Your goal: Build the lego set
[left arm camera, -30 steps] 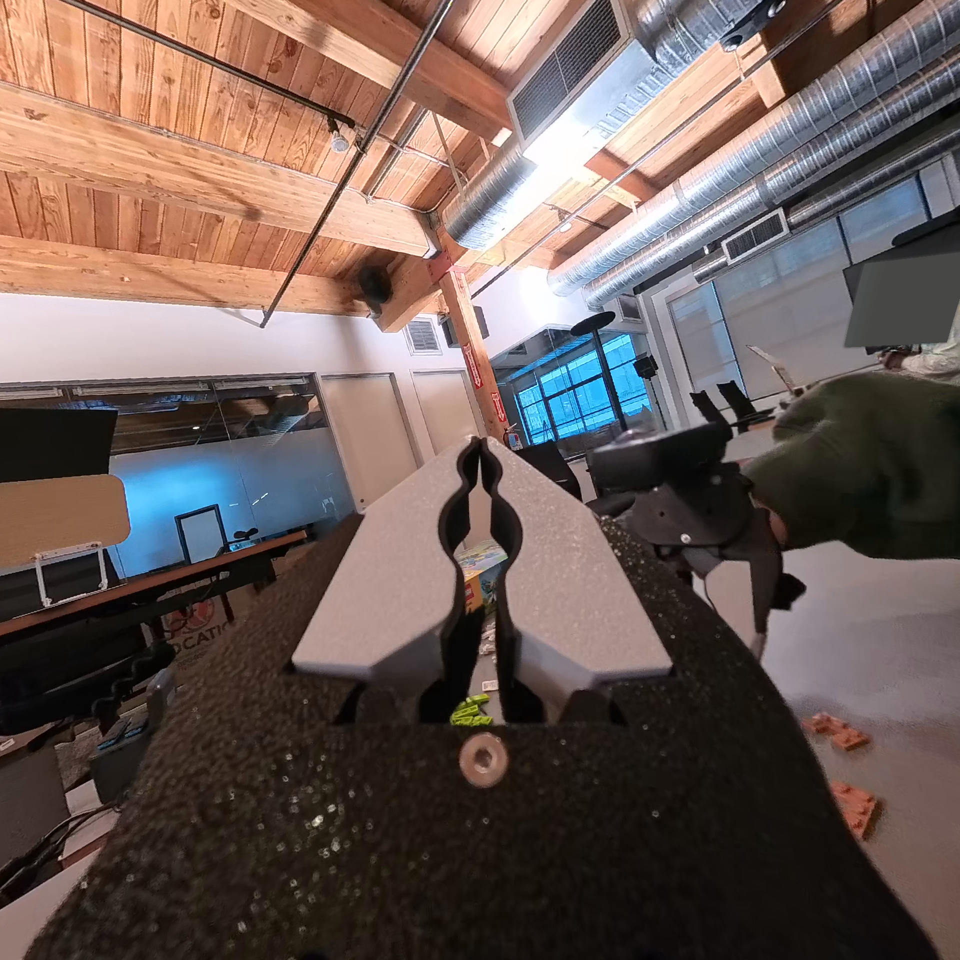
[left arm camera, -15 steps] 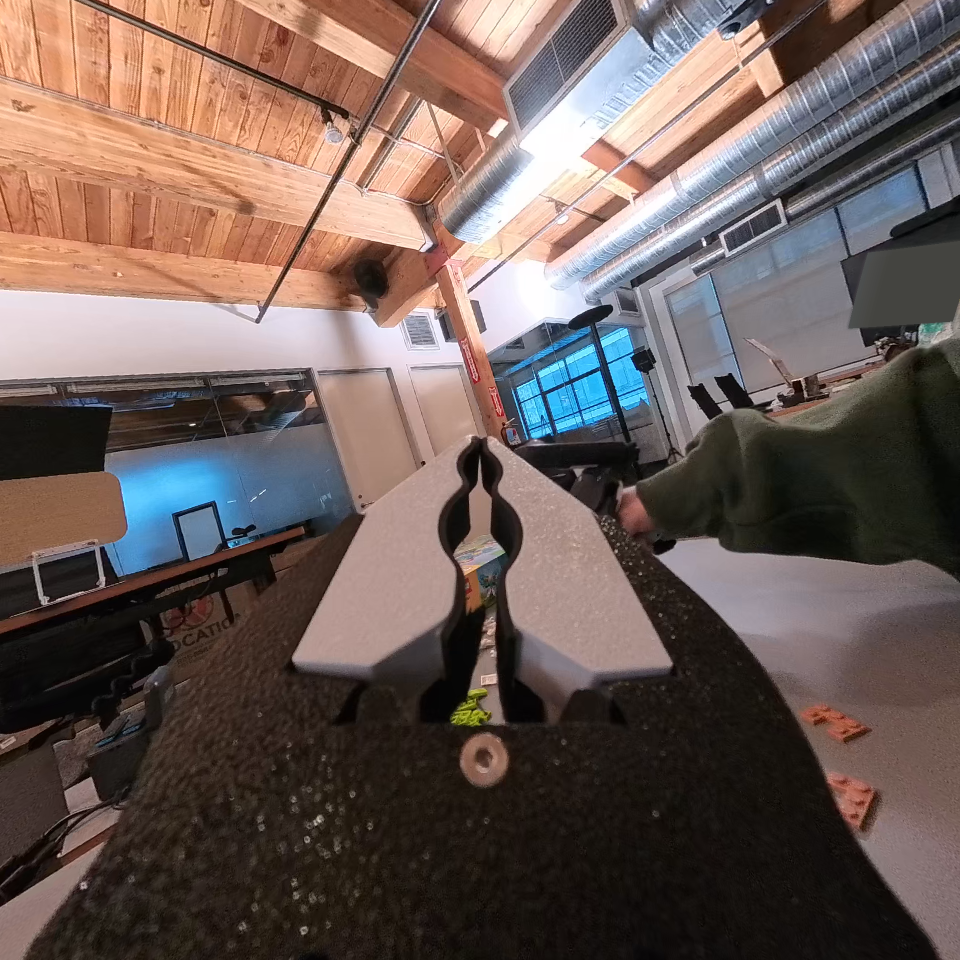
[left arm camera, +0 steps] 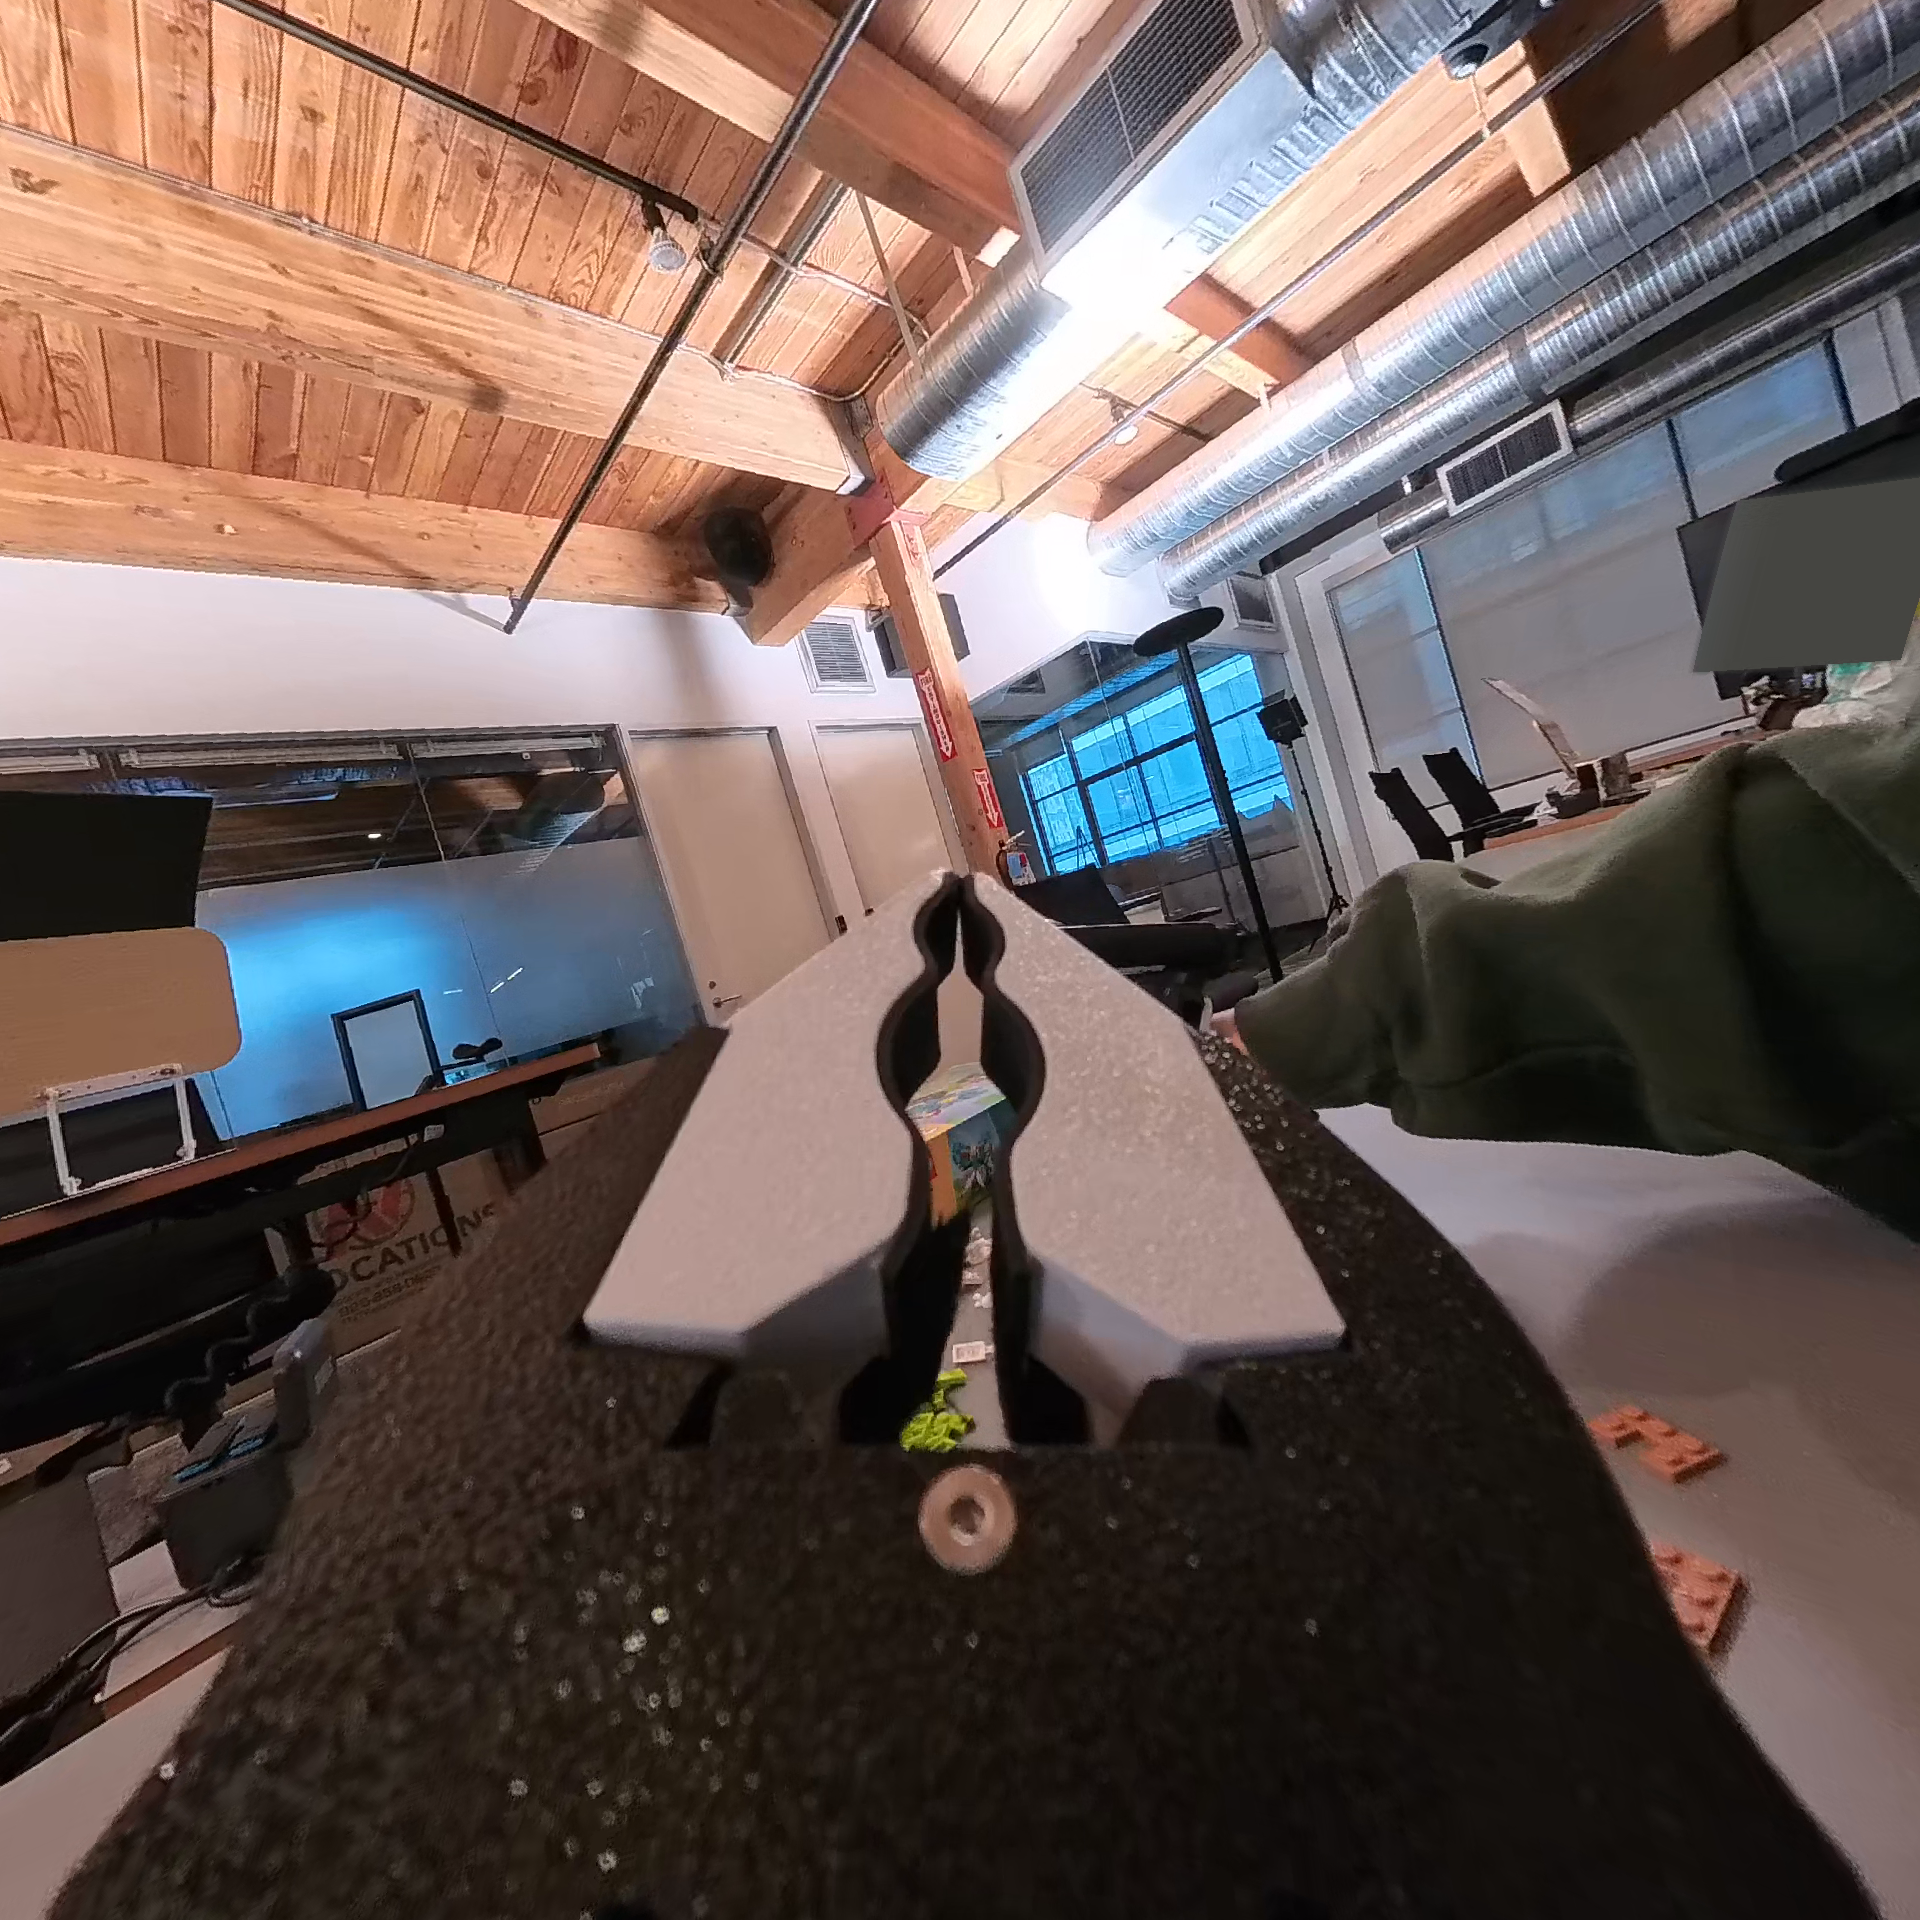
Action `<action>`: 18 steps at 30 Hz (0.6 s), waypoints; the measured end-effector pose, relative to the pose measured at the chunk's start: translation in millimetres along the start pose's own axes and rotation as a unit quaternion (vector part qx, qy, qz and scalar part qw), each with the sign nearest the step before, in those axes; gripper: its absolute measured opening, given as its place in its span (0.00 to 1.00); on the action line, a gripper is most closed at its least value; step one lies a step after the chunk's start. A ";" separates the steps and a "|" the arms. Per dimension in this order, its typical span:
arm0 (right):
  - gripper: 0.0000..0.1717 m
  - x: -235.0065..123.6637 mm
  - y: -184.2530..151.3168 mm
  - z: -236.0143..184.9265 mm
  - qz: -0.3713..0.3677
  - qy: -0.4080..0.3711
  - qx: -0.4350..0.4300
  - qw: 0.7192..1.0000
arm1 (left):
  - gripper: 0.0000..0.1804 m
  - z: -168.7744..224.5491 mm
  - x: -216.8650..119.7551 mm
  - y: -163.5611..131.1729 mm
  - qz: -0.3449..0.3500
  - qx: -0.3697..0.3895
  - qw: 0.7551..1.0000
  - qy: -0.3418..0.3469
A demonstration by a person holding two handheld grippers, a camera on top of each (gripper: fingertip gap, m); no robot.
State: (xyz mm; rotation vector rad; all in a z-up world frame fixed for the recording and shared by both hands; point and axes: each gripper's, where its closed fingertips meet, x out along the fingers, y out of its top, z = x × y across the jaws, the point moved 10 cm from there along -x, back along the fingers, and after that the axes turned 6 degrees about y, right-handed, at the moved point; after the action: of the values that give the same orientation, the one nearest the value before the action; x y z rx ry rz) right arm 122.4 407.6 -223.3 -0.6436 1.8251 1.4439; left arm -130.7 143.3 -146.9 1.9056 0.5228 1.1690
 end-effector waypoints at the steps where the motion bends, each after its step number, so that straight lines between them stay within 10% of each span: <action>1: 0.14 -0.4 -0.1 -0.7 -0.002 0.004 -0.001 1.000 | 0.00 0.1 0.1 -0.2 0.000 0.000 1.000 0.000; 6: 0.14 -17.1 3.4 -25.7 0.023 0.014 -0.040 0.999 | 0.00 0.2 0.2 -0.7 -0.001 0.001 1.000 0.000; 18: 0.14 12.8 12.3 -243.7 0.008 0.135 -0.267 0.954 | 0.00 2.0 0.2 1.7 0.005 -0.004 1.000 0.000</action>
State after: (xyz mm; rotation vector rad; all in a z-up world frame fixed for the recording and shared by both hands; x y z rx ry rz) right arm 50.6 175.6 -196.0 -1.1405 1.6308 1.9612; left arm -129.0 141.6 -145.9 1.9037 0.5087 1.1762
